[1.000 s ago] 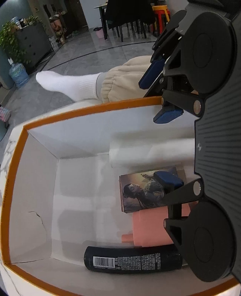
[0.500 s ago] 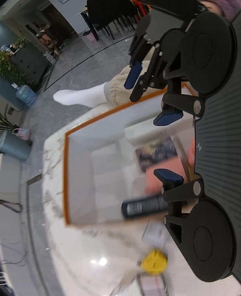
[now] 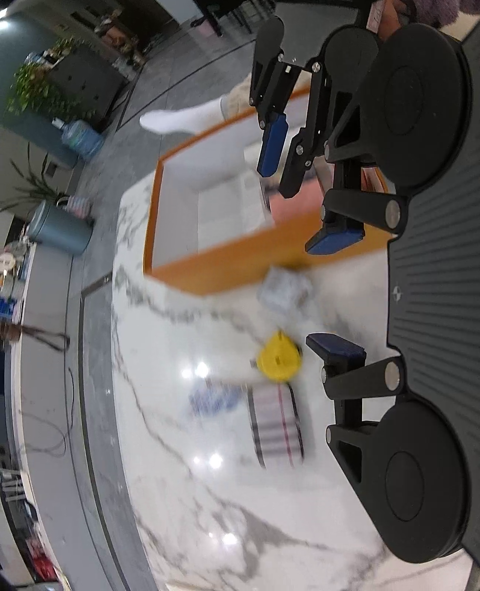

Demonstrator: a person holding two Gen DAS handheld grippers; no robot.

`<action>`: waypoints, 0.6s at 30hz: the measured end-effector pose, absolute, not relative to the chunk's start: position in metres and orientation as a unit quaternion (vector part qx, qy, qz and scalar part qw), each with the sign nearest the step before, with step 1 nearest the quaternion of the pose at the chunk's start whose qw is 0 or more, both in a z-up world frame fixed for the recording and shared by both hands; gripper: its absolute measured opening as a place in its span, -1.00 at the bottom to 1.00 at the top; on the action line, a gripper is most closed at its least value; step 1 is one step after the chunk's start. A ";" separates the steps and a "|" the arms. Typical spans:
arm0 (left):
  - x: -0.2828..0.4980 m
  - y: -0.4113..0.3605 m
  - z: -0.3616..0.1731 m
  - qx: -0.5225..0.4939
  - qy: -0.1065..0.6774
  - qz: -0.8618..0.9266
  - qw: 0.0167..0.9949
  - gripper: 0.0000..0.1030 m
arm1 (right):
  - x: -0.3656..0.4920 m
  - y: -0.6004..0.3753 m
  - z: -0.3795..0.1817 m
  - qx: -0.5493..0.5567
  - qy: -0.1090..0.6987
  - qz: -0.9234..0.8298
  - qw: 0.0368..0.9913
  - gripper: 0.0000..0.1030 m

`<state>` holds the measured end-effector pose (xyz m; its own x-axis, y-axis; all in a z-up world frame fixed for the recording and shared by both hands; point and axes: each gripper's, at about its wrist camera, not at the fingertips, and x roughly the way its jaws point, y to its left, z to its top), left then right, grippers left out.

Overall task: Organize rigid objects
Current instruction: 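Move the left tool to the plaid case while the right tool approaches the yellow tape measure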

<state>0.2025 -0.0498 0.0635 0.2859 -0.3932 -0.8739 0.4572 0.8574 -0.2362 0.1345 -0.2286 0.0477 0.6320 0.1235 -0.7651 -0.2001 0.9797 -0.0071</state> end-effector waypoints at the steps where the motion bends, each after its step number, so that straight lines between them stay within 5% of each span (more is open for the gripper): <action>1: 0.204 -0.042 0.061 0.034 0.535 -0.262 0.803 0.12 | 0.138 -0.221 0.046 -0.052 0.423 0.100 0.899 -0.49; 13: 0.223 0.020 0.017 0.130 0.483 -0.313 0.807 0.11 | 0.202 -0.157 0.004 -0.118 0.474 0.159 0.858 -0.41; 18: 0.236 0.019 -0.004 0.185 0.449 -0.338 0.806 0.50 | 0.232 -0.145 -0.020 -0.117 0.509 0.159 0.838 -0.27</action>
